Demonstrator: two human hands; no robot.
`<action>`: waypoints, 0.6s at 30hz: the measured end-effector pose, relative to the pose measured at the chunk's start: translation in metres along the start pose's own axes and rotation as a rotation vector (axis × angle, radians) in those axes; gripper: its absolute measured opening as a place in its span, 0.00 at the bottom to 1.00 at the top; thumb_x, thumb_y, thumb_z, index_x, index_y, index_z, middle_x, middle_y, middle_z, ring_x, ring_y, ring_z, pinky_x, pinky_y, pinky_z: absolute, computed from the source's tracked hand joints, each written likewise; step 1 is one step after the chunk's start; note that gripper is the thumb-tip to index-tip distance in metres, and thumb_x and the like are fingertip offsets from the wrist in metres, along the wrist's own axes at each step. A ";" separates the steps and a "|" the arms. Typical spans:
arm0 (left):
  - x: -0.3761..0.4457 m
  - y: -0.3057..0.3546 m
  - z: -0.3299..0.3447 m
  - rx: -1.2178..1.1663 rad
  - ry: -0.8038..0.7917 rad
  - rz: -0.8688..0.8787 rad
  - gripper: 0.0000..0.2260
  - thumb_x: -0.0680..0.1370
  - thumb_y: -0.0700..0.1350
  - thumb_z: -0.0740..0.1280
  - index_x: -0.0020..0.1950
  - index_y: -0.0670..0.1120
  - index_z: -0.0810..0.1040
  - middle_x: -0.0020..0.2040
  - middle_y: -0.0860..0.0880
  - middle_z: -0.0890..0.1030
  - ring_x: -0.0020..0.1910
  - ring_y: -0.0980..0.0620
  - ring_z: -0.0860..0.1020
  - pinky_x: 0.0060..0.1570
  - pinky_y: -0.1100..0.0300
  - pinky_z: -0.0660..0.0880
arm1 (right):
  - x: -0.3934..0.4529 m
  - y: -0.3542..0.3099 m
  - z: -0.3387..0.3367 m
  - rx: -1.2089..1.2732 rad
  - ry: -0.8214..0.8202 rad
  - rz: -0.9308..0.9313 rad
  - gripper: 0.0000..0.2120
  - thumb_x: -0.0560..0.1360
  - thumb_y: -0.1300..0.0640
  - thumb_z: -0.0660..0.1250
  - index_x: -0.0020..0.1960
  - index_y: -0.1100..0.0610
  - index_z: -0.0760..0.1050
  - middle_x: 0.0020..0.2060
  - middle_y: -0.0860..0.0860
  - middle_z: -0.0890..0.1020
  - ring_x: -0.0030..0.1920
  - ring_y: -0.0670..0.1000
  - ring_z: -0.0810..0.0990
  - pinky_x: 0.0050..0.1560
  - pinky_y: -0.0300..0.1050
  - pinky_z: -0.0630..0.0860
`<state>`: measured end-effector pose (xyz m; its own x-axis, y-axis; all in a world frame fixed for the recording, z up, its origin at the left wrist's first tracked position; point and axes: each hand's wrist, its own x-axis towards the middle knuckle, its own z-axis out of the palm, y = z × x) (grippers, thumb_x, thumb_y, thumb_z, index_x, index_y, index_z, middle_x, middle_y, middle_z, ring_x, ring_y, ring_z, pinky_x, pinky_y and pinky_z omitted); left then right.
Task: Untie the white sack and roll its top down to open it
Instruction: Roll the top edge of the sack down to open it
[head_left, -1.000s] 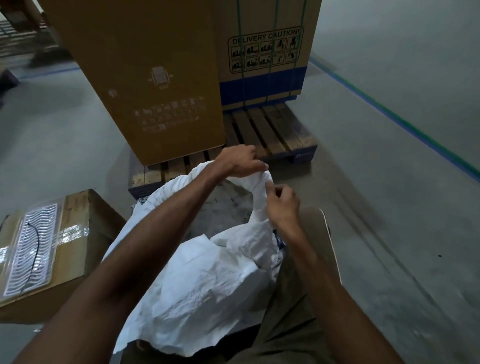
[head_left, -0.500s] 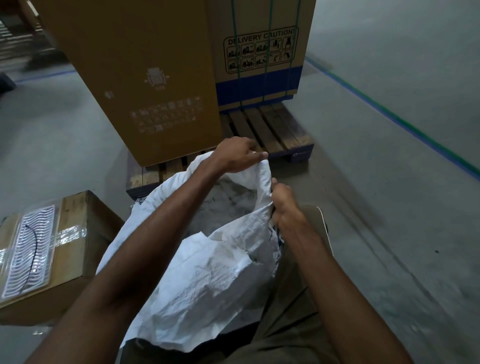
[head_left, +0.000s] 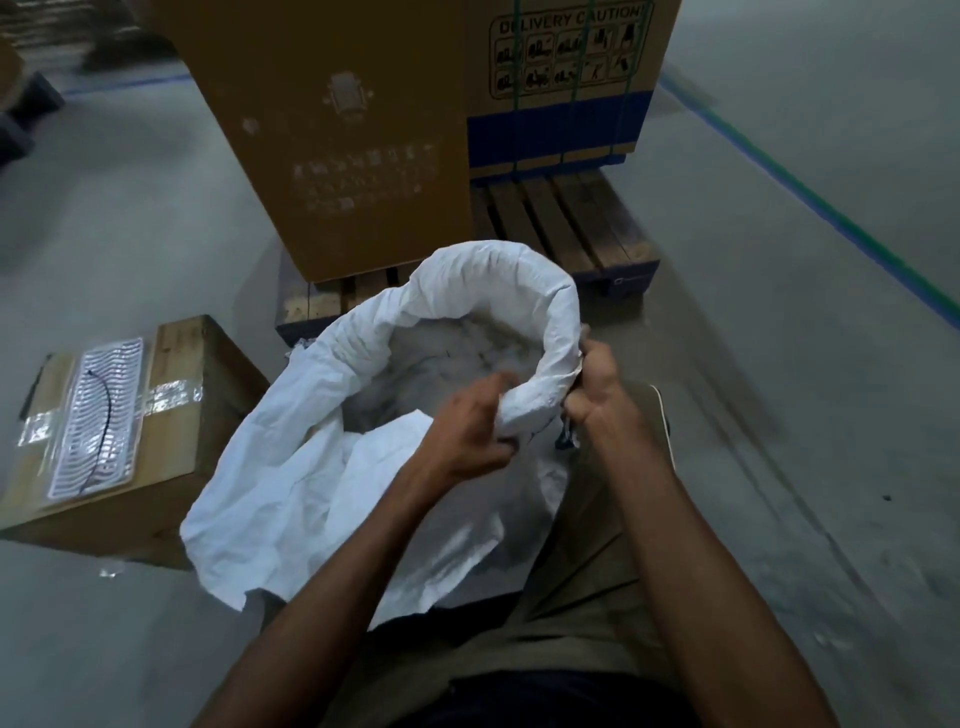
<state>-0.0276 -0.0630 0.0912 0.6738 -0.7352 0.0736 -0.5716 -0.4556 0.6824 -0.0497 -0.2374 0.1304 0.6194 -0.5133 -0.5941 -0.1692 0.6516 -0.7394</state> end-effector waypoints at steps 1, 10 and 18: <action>0.001 -0.003 -0.004 -0.057 0.022 -0.010 0.28 0.64 0.44 0.73 0.64 0.52 0.75 0.54 0.51 0.83 0.51 0.51 0.81 0.51 0.52 0.79 | 0.001 0.008 -0.003 -0.019 0.039 -0.050 0.25 0.87 0.46 0.55 0.72 0.63 0.72 0.54 0.57 0.82 0.44 0.52 0.80 0.43 0.46 0.79; 0.012 -0.009 -0.046 -0.191 0.197 0.021 0.22 0.63 0.34 0.75 0.56 0.44 0.79 0.48 0.49 0.85 0.45 0.55 0.84 0.43 0.55 0.83 | -0.067 0.087 -0.010 -0.365 -0.107 0.026 0.43 0.69 0.19 0.59 0.66 0.52 0.78 0.57 0.55 0.86 0.54 0.58 0.86 0.46 0.55 0.85; -0.032 0.003 -0.074 -0.133 0.106 0.034 0.17 0.76 0.48 0.73 0.64 0.48 0.78 0.55 0.52 0.82 0.51 0.56 0.80 0.49 0.58 0.78 | -0.073 0.058 0.031 -0.002 -0.189 0.138 0.17 0.85 0.51 0.62 0.59 0.64 0.81 0.46 0.59 0.87 0.42 0.56 0.87 0.45 0.51 0.84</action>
<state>-0.0165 -0.0037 0.1445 0.7050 -0.6886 0.1697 -0.5326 -0.3560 0.7679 -0.0811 -0.1454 0.1406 0.7225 -0.3056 -0.6202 -0.2636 0.7075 -0.6557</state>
